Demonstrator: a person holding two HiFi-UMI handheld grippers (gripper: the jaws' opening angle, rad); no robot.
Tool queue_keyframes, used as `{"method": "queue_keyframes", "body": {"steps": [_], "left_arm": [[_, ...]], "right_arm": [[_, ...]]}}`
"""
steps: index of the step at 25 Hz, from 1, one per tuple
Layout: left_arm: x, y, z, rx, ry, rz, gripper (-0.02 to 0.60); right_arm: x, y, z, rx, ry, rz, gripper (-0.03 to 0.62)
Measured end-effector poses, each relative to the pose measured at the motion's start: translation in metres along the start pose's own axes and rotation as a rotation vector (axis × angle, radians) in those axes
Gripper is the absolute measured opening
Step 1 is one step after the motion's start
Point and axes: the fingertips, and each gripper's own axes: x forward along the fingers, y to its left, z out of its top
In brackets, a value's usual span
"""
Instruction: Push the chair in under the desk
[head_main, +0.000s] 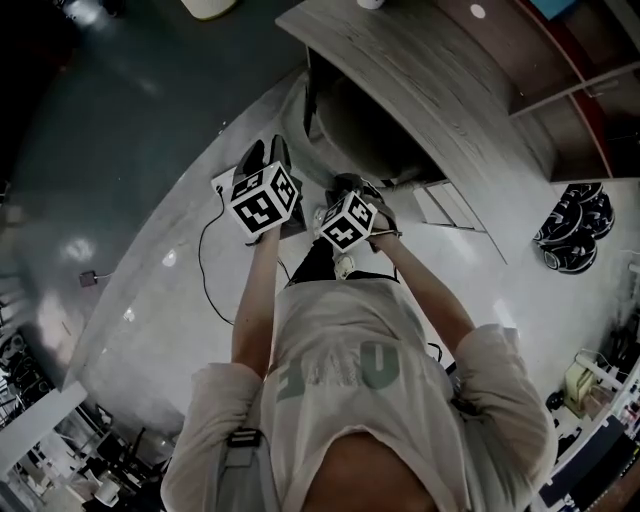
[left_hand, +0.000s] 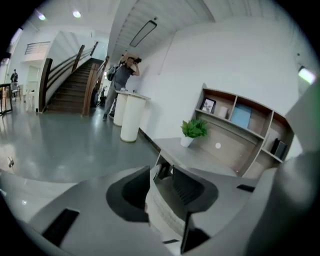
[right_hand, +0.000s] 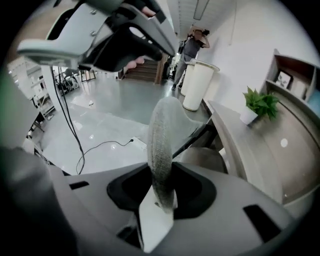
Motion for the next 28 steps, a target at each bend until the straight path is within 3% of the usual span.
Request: {"method": "queue_keyframes", "body": {"steps": [2, 5, 10, 12, 15, 17, 21, 25, 28], "left_arm": [[-0.015, -0.004, 0.023, -0.008, -0.079, -0.018, 0.149], [-0.038, -0.016, 0.056, -0.025, -0.185, -0.057, 0.139], [-0.077, -0.046, 0.116, -0.053, -0.352, -0.148, 0.107], [-0.095, -0.056, 0.138, -0.047, -0.423, -0.151, 0.064], [-0.126, -0.072, 0.167, 0.032, -0.543, -0.133, 0.015], [-0.151, -0.084, 0.180, 0.090, -0.616, -0.141, 0.015], [-0.194, -0.107, 0.187, 0.195, -0.714, -0.143, 0.015], [-0.214, -0.121, 0.184, 0.302, -0.744, -0.129, 0.015], [-0.216, -0.124, 0.181, 0.314, -0.740, -0.150, 0.015]], "right_arm": [[-0.009, 0.002, 0.005, -0.010, -0.019, 0.004, 0.126], [-0.037, 0.000, 0.028, 0.068, -0.126, 0.035, 0.126], [-0.134, -0.042, 0.121, 0.241, -0.524, 0.031, 0.046], [-0.181, -0.064, 0.151, 0.254, -0.686, -0.033, 0.043], [-0.245, -0.093, 0.178, 0.219, -0.881, -0.195, 0.043], [-0.276, -0.100, 0.187, 0.204, -0.947, -0.267, 0.043], [-0.320, -0.104, 0.188, 0.239, -1.023, -0.332, 0.035], [-0.352, -0.103, 0.183, 0.281, -1.094, -0.366, 0.029], [-0.366, -0.103, 0.179, 0.302, -1.130, -0.400, 0.018]]}}
